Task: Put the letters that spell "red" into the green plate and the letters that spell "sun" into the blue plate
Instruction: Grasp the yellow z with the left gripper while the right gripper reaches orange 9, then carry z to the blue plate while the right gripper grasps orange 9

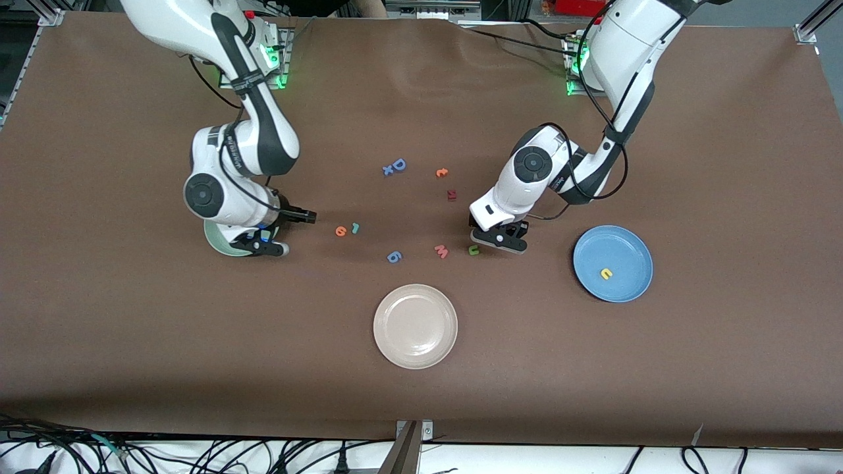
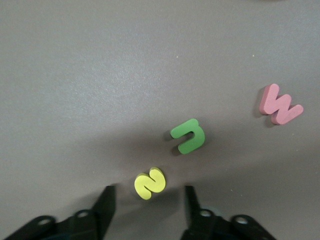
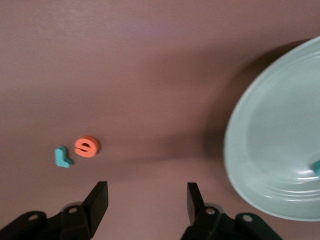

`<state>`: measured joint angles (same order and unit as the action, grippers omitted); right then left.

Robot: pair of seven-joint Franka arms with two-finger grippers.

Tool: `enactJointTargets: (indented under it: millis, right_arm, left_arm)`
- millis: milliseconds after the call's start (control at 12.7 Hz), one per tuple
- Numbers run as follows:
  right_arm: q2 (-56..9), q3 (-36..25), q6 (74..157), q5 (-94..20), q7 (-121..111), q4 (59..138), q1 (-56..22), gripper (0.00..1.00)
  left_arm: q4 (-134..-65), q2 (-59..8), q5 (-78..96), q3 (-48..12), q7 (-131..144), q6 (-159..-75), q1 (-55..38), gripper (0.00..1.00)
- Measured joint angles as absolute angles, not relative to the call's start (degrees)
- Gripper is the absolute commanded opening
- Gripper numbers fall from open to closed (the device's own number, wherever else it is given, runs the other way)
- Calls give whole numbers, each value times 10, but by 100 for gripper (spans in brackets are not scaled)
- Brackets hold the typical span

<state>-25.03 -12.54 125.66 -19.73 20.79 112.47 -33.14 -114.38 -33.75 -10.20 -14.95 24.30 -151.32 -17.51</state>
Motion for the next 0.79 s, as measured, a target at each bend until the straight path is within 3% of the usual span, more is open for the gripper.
enactJointTargets:
  millis: [315,394,551,630,787]
  right_arm:
    - [-272,-124,1329,-197,297,1125,-371,73]
    - [-280,-124,1347,-197,317,1125,-379,73]
    - [-295,-124,1384,-197,362,1125,-398,73]
    - [-301,-124,1401,-197,385,1125,-407,73]
    - [-310,-124,1424,-197,408,1125,-414,73]
  left_arm:
    - [-1143,-342,-102,-149,243,-1514,-175,47]
    - [-1143,-343,-102,-149,243,-1517,-175,42]
    - [-1143,-344,-102,-149,243,-1524,-175,15]
    - [-1143,-344,-102,-149,244,-1524,-175,7]
    - [-1141,-344,-102,-148,245,-1527,-174,3]
